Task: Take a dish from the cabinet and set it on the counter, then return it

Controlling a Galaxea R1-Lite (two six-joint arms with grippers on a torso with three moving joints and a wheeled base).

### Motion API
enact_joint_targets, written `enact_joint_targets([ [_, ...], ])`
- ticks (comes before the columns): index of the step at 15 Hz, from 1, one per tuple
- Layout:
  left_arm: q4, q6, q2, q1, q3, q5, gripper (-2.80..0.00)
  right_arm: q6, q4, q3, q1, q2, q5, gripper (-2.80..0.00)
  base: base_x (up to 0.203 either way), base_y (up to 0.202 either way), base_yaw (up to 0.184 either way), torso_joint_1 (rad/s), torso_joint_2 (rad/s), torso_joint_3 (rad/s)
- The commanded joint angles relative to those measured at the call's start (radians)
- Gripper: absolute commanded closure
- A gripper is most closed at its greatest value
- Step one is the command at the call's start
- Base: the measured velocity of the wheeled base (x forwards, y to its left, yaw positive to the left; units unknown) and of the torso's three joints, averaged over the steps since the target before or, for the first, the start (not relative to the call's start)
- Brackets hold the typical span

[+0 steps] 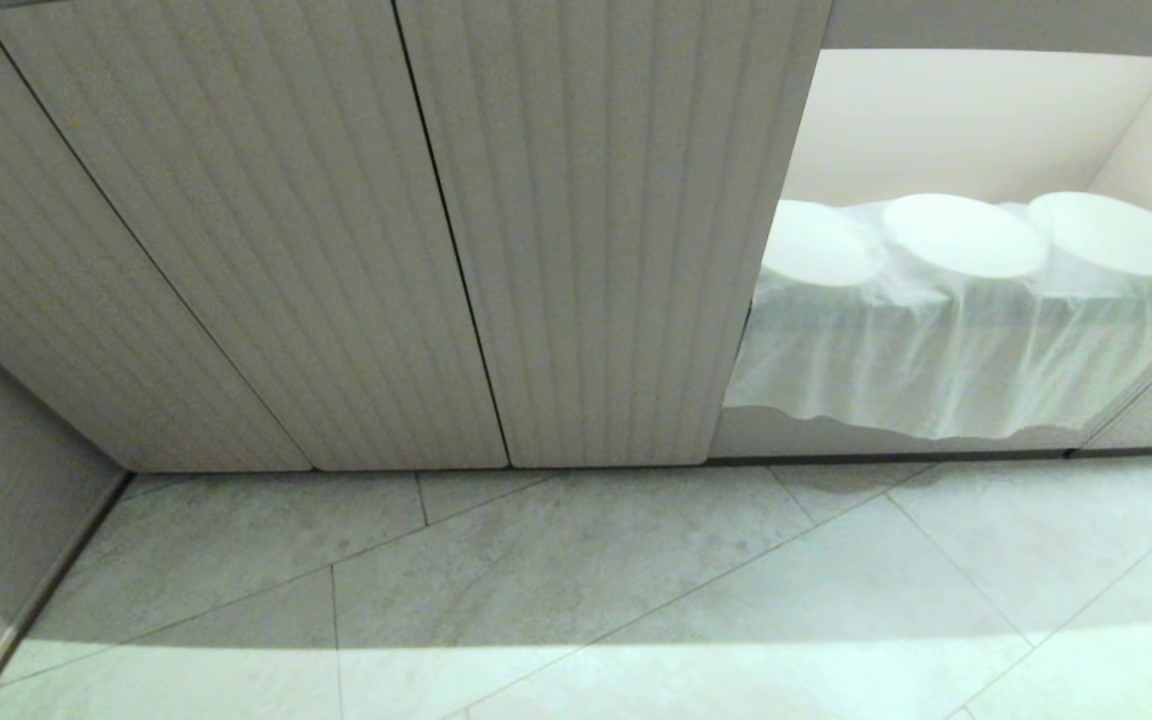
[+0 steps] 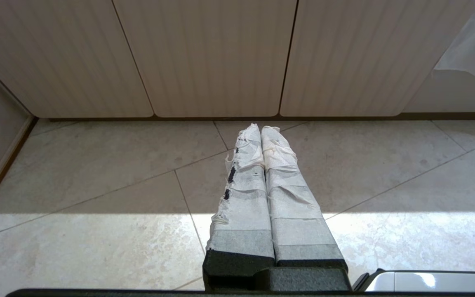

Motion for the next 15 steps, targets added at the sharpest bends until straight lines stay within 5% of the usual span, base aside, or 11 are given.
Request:
enact_joint_targets([
  [1,-0.001,-0.001,0.0,0.001,0.0,0.001,0.0,0.001,-0.002,0.0,0.001,0.002,0.0,0.0,0.0,0.0,0.0,0.0,0.0,0.0],
  [15,0.0,-0.001,0.0,0.001,0.0,0.001,0.0,0.004,-0.002,0.0,0.0,0.002,-0.002,0.0,0.0,0.0,0.0,0.0,0.0,0.0],
])
